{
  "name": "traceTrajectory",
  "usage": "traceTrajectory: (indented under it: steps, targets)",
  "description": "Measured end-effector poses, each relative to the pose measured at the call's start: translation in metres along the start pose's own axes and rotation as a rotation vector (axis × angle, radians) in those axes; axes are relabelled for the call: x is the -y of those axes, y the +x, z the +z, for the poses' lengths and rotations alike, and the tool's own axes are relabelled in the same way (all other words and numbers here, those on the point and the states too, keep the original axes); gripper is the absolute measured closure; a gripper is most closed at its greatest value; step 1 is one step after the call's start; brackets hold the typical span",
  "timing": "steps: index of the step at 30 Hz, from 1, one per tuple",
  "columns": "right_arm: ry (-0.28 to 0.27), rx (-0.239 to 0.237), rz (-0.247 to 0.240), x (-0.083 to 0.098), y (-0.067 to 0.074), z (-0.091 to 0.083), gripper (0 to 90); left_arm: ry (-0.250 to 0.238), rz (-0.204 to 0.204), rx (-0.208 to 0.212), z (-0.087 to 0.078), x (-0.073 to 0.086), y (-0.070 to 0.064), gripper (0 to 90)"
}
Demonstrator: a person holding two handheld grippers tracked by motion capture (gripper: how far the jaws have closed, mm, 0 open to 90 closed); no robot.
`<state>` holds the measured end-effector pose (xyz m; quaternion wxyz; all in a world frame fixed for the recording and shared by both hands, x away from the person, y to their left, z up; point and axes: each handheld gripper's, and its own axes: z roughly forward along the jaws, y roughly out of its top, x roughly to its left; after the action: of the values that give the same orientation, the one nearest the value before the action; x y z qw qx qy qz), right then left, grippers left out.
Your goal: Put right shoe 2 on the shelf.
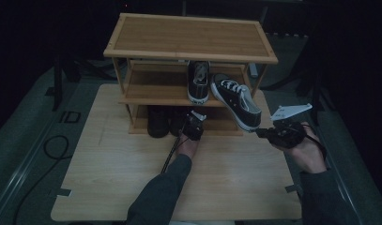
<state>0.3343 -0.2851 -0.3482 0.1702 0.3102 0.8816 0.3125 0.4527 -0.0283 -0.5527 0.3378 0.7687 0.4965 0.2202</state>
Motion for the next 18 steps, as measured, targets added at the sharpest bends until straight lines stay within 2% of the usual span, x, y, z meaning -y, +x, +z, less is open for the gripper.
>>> traceTrajectory:
  steps: [6, 13, 18]
  targets:
    - [-0.024, -0.004, -0.001, -0.003, 0.0, -0.002, 90.0, -0.002, -0.003, -0.004, 0.0, 0.0, -0.001, 90.0]
    - [-0.023, 0.021, -0.009, -0.012, 0.002, 0.008, 90.0, -0.002, -0.004, -0.004, 0.0, 0.0, -0.001, 90.0]
    - [-0.035, 0.013, -0.003, -0.018, 0.0, 0.009, 90.0, -0.004, -0.004, -0.005, 0.0, 0.0, -0.001, 90.0]
